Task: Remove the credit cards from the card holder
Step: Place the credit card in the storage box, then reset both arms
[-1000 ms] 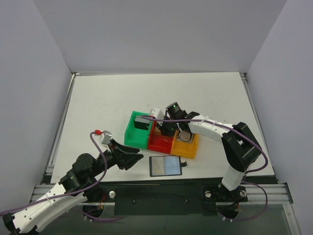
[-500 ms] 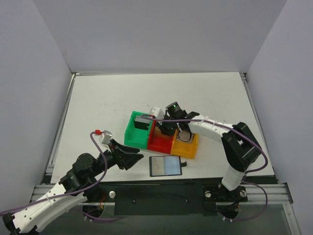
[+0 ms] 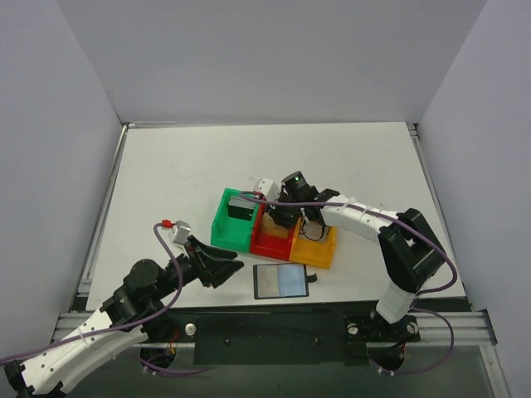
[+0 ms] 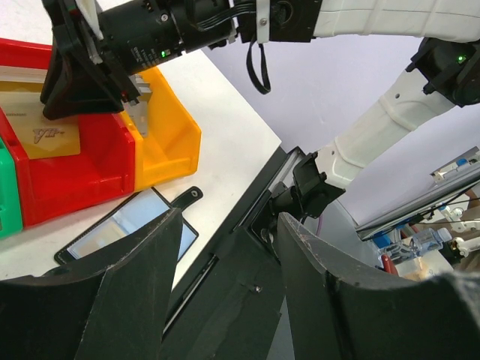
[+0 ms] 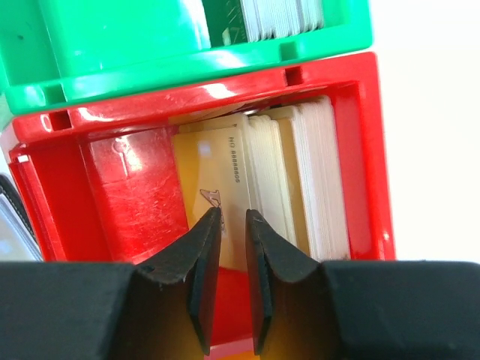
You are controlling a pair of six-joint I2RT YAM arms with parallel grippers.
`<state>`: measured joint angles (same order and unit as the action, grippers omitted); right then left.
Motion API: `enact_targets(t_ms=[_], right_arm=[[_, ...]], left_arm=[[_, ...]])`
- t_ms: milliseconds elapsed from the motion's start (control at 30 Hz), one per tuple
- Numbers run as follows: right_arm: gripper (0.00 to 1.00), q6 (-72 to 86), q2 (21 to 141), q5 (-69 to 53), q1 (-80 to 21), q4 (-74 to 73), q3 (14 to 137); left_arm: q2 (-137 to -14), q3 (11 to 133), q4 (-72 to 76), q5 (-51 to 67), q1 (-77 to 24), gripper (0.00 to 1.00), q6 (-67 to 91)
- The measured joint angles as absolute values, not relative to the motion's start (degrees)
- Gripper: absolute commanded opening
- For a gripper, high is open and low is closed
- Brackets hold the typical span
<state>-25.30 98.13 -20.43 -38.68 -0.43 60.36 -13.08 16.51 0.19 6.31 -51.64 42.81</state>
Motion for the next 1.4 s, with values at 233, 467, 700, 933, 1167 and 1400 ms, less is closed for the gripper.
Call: enact_targets(t_ms=[233,467,700,933,1167,1400], right_arm=[[0.19,-23.3,90.1,-17.0,-38.7,0.3,60.8],[0.3,-18.3,75.2,-12.0,-39.2,2.0,59.7],[0.36,-12.8,55.1,-9.3,-40.4,2.3,47.5],[0.63,-5.8,46.7,-5.5,-42.8,-3.2,43.6],[0.7,9.5,43.5,6.9,-42.9,-9.3,40.5],[0.89,17.5,37.1,10.5,-43.0,-13.5,35.9]], left_arm=[[-13.5,16.5,0.2,6.3,-51.7,0.65,42.8],[-14.8,16.6,-0.8,4.9,-51.6,0.68,42.9],[-15.8,17.2,-4.7,-0.4,-51.6,0.7,43.5],[-17.5,22.4,-14.5,-11.2,-51.6,0.88,45.8],[-25.5,32.1,-28.7,-24.5,-51.6,0.97,52.6],[-34.9,37.0,-37.3,-30.4,-51.4,0.97,57.4]])
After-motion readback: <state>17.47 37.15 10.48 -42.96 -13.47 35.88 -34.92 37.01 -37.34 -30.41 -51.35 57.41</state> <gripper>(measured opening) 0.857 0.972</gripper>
